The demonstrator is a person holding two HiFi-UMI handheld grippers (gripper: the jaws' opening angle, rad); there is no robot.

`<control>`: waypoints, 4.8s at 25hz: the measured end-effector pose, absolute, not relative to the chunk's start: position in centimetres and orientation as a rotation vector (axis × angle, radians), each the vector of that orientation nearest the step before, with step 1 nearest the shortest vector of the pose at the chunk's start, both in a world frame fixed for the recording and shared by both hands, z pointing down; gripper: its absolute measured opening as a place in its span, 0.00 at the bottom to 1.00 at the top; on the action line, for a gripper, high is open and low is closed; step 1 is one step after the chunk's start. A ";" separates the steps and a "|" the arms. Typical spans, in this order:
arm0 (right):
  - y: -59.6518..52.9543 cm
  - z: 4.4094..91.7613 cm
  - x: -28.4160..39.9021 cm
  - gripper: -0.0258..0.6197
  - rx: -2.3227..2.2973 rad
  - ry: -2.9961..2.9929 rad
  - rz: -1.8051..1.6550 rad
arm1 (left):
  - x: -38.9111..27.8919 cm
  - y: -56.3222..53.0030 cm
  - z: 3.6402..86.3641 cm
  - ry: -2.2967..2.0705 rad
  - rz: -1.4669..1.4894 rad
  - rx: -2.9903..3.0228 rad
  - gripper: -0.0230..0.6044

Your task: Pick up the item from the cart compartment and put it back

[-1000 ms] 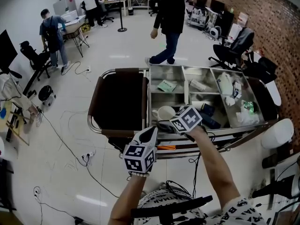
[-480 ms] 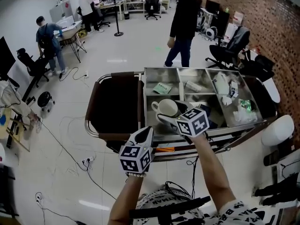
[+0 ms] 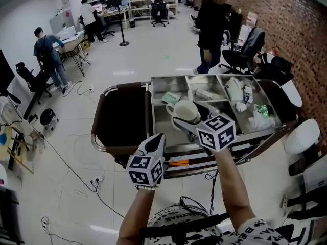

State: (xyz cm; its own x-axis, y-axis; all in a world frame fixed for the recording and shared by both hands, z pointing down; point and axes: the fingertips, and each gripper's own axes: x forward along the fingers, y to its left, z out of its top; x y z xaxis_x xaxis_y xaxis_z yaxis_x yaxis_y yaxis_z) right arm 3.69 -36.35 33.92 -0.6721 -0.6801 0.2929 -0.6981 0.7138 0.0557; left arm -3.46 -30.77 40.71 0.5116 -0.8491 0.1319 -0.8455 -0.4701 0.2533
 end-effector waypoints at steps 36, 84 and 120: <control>-18.0 43.9 7.6 0.68 1.270 -2.581 0.291 | -3.7 -18.8 45.5 -1.383 -0.008 2.445 0.04; -17.7 42.3 7.3 0.68 1.223 -2.599 0.243 | -2.5 -17.6 43.3 -1.371 -0.061 2.483 0.04; -41.4 39.6 0.1 0.68 0.855 -2.507 0.262 | -7.7 -28.6 38.6 -1.561 -0.090 2.404 0.04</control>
